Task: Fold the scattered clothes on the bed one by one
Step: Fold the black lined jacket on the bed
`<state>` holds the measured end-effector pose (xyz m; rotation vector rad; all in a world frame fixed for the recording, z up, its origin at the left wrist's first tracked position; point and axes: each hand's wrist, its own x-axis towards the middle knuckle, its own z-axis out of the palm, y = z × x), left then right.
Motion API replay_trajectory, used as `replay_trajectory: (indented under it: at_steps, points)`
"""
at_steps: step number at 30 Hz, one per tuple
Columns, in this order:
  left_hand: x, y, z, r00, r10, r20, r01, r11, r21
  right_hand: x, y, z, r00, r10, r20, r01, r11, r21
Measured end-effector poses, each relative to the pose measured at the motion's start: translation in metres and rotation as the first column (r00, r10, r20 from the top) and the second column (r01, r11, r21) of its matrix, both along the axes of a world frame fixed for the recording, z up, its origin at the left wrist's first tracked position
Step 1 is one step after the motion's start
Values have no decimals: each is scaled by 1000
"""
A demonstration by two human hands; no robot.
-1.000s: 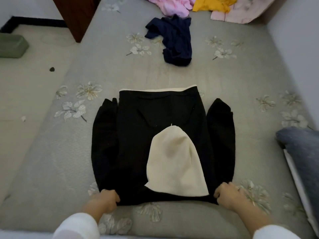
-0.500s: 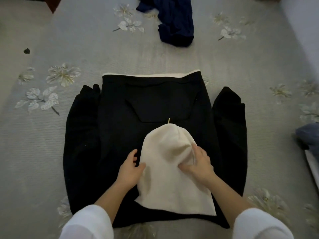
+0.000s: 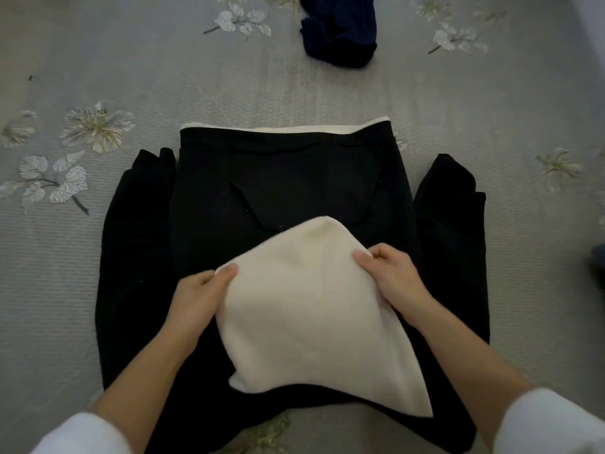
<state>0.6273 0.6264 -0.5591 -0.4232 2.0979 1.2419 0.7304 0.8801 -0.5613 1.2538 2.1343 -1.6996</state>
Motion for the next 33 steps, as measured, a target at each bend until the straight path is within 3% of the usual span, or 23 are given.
replay_trajectory:
  at_steps: [2, 4, 7, 9, 10, 12, 13, 15, 18, 20, 23, 26, 30, 33]
  points:
    - [4, 4, -17, 983, -55, -177, 14, 975, -224, -3, -19, -16, 989, 112, 94, -138, 931, 338]
    - [22, 11, -30, 895, -232, -381, 85, 927, -365, 6, -45, -31, 961, 255, 104, -269, 789, 553]
    - [52, 24, -45, 554, -635, -538, 395, 769, -502, 19, -69, -59, 832, 494, 253, -539, 612, 579]
    - [65, 33, -56, 368, -815, -447, 570, 578, -584, 22, -66, -76, 741, 553, 381, -665, 530, 526]
    - [67, 38, -60, 349, -860, -373, 610, 510, -606, 22, -60, -80, 703, 569, 427, -705, 483, 519]
    - [63, 45, -67, 400, -896, -194, 666, 429, -610, 18, -45, -77, 635, 606, 479, -764, 404, 503]
    - [60, 49, -68, 413, -903, -114, 686, 391, -614, 17, -36, -72, 642, 615, 457, -758, 422, 498]
    - [56, 59, -67, 447, -893, -61, 689, 386, -614, 21, -18, -58, 773, 542, 329, -624, 555, 551]
    - [65, 80, -60, 390, -913, -118, 716, 382, -584, 38, 20, -43, 982, 180, 53, -164, 683, 711]
    - [76, 93, -62, 331, -939, -90, 769, 324, -551, 48, 53, -40, 989, -146, -28, 123, 693, 710]
    - [86, 107, -80, 333, -942, 22, 792, 267, -549, 70, 106, -48, 839, -532, 110, 377, 716, 588]
    - [90, 107, -90, 347, -937, 40, 771, 261, -581, 88, 123, -63, 755, -609, 242, 491, 771, 406]
    - [91, 107, -92, 367, -929, 37, 767, 280, -577, 84, 120, -57, 808, -552, 207, 554, 831, 54]
    - [89, 111, -88, 366, -926, 90, 775, 250, -581, 81, 130, -32, 806, -545, 230, 590, 716, -373]
